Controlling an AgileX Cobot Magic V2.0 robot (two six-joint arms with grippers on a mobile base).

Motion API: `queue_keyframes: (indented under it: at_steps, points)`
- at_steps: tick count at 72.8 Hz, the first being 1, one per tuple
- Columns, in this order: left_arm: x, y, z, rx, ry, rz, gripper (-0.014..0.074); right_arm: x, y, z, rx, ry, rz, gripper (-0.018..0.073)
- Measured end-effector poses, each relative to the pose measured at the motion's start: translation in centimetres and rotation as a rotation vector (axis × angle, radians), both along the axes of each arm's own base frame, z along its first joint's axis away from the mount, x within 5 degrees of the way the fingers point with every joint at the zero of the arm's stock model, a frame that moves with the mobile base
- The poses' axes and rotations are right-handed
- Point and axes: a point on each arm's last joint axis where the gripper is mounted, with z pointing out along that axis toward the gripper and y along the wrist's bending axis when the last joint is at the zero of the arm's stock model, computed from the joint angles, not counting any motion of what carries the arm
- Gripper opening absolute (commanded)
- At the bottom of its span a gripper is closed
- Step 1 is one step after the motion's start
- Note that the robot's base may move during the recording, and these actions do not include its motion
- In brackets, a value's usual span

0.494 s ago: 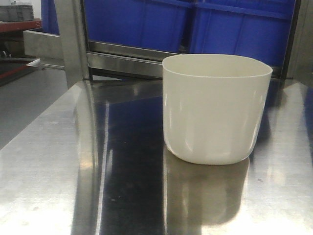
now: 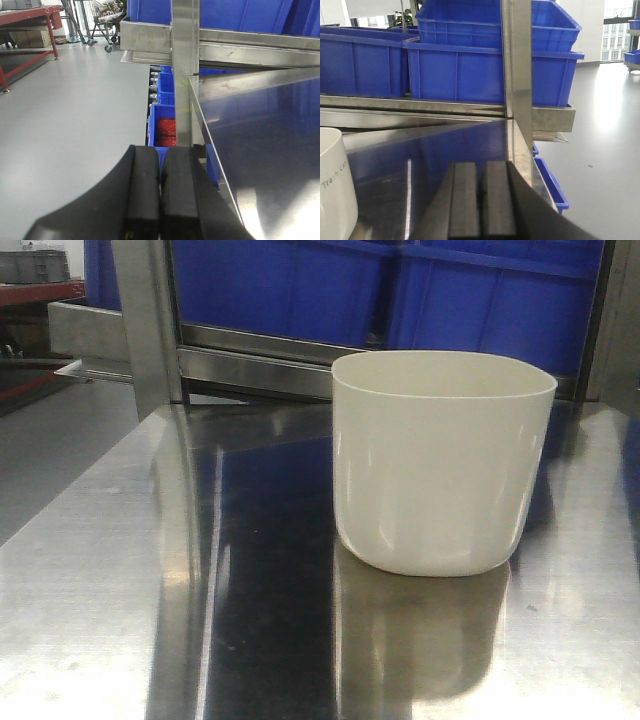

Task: Move white bin to right shelf second layer

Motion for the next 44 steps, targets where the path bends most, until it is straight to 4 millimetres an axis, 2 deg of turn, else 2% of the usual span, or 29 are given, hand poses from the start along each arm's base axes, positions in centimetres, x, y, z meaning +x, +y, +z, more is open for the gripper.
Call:
queue_keyframes:
  at_steps: [44]
  points:
    - [0.0,0.0,0.0,0.0,0.0,0.0,0.0085,0.0,0.0,0.0,0.0,0.0,0.0,0.0055]
